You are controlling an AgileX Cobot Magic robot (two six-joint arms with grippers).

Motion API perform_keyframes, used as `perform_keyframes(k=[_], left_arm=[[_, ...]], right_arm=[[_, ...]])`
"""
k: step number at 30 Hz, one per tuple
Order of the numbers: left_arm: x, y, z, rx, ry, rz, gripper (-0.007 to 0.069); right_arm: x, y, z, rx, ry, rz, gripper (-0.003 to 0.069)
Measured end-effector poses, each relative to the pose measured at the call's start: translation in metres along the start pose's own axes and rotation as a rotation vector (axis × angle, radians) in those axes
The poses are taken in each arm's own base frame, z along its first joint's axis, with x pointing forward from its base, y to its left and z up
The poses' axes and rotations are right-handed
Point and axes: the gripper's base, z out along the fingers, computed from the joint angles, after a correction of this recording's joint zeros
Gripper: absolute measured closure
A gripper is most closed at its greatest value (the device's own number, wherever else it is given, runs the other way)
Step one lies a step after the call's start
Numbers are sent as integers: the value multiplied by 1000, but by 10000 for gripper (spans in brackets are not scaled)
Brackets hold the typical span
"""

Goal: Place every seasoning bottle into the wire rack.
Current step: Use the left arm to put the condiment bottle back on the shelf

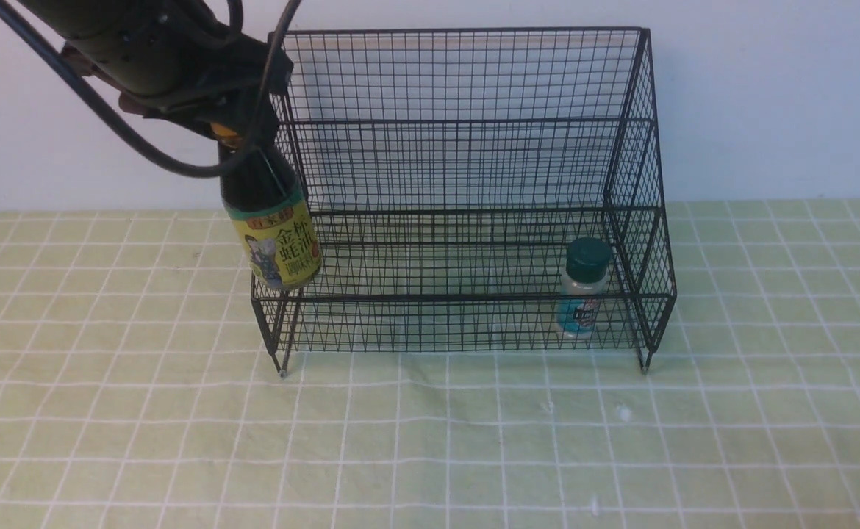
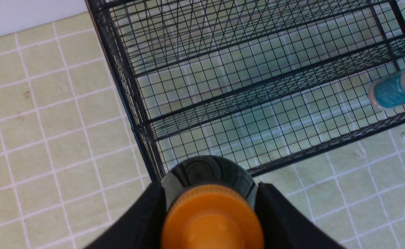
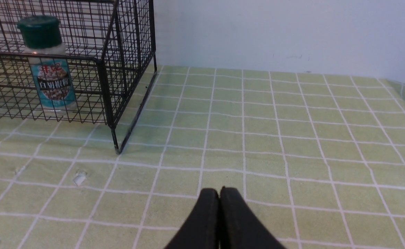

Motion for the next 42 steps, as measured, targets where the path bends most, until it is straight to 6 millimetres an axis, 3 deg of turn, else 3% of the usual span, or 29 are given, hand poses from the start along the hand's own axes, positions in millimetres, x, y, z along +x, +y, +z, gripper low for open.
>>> perform_keyframes(k=[13, 26, 31, 35, 38, 42], left_arm=[[-11, 8, 53, 6, 3, 56, 330], [-6, 10, 92, 22, 101, 66, 330], [-1, 3, 111, 18, 158, 105, 330], [0, -5, 113, 14, 162, 135, 288], [0, -12, 112, 17, 166, 154, 203], [3, -13, 106, 17, 192, 159, 172]], right_arm=[[0, 0, 0, 0, 0, 0, 673], [0, 0, 0, 0, 0, 0, 673], [0, 0, 0, 0, 0, 0, 673], [0, 0, 0, 0, 0, 0, 673], [0, 0, 0, 0, 0, 0, 673], [0, 0, 0, 0, 0, 0, 673]])
